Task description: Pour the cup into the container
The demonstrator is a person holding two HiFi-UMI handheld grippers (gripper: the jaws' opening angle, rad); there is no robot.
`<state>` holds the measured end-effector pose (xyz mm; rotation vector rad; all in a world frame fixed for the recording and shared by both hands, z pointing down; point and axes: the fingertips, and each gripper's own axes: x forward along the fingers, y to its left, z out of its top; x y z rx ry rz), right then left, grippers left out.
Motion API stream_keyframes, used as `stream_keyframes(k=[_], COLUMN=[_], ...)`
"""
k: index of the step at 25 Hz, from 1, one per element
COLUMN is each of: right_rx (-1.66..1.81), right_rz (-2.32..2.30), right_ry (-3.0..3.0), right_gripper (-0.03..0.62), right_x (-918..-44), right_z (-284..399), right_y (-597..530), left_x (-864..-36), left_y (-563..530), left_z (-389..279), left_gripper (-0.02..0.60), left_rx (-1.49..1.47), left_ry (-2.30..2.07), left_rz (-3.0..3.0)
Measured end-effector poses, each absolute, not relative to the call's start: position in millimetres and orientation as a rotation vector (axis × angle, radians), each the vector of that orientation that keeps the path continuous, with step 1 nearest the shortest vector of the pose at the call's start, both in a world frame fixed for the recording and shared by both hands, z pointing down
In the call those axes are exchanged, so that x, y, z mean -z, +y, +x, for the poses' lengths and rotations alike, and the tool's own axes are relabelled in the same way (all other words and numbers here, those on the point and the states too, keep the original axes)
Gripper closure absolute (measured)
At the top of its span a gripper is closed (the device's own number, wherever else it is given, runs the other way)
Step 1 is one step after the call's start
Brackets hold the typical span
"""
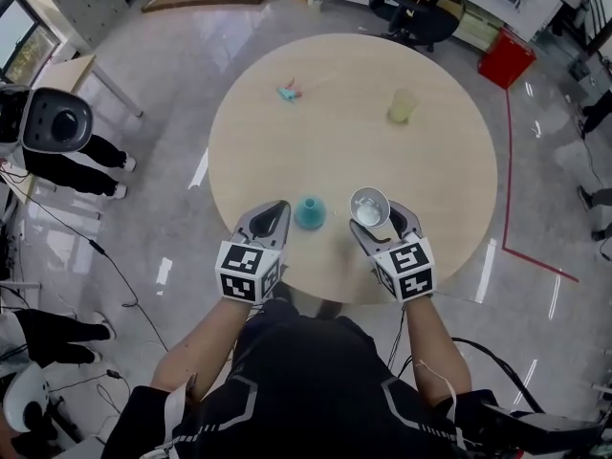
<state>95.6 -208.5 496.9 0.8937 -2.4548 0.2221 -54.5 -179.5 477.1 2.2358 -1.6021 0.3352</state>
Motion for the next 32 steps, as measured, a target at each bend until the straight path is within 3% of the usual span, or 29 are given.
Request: stream_keyframes(k=[15,32], right_rx=[-0.157,-0.113], right_rz=[0.793,0.685], right_ry=[-2.298,-2.103], right_gripper=[0.306,0.306], right_x=[-526.5,-561.7], right_z=[48.8,43.7], right_y=[-201.5,-198.1], left_x=[-510.0,-535.8], left_y=[-202.0,-208.7], left_z=[-74.9,-69.3], left_gripper=[0.580,0.580], left_rx=[-0.421,-0.469], left_ry=[-1.468,-1.372], left_rz=[2.302,2.325])
